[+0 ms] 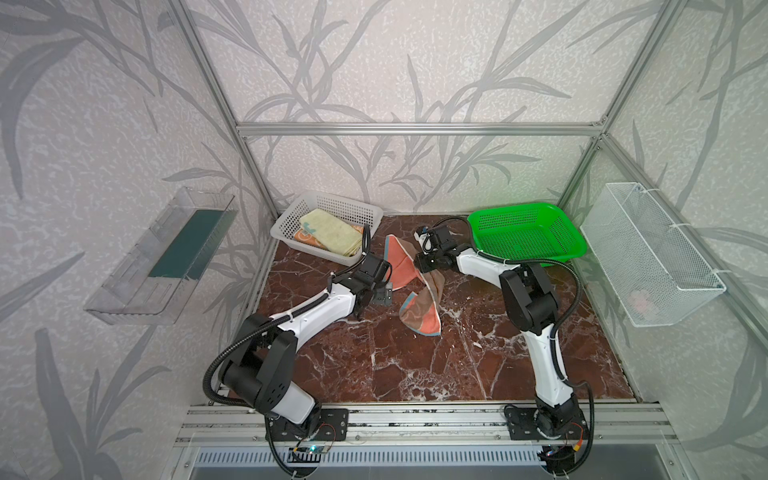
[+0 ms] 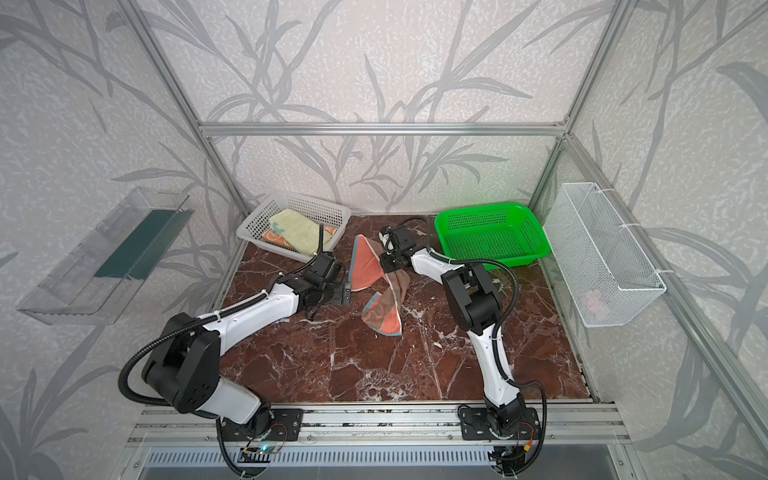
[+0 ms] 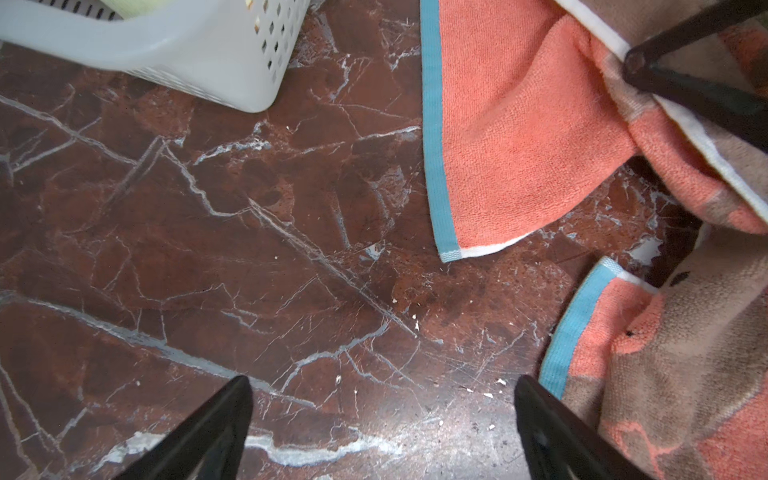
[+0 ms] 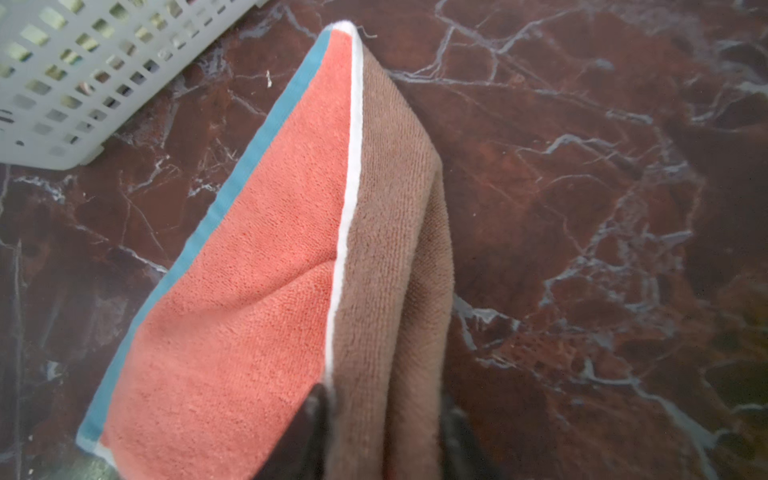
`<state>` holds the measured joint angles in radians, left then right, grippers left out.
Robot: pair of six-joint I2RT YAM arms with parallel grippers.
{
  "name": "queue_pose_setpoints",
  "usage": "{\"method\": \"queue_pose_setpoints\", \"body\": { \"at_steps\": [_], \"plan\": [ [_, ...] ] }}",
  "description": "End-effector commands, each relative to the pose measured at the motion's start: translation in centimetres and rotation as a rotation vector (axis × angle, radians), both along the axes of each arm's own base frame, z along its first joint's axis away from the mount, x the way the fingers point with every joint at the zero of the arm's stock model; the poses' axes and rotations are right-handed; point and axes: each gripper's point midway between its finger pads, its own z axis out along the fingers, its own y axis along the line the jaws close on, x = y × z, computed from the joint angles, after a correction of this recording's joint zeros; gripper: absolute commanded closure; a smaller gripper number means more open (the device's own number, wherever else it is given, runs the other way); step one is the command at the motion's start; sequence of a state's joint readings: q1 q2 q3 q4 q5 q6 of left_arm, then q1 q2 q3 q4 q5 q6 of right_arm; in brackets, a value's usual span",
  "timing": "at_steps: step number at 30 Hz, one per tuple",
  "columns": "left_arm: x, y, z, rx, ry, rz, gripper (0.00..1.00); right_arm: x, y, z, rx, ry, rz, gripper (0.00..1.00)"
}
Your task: Fold and stack the towels
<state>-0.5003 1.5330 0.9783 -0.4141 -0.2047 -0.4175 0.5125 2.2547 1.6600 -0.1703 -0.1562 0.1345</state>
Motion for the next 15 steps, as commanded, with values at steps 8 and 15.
{"method": "queue_pose_setpoints", "body": {
  "at_steps": [8, 15],
  "plan": [
    [0.3, 0.4, 1.1, -0.078, -0.020, 0.028, 0.01, 1.0, -0.6, 7.8, -0.059, -0.214, 0.085, 0.94],
    [0.3, 2.0, 1.5, -0.067, -0.028, 0.080, 0.01, -2.1, -0.1, 14.7, -0.075, -0.344, 0.271, 0.95]
  ]
}}
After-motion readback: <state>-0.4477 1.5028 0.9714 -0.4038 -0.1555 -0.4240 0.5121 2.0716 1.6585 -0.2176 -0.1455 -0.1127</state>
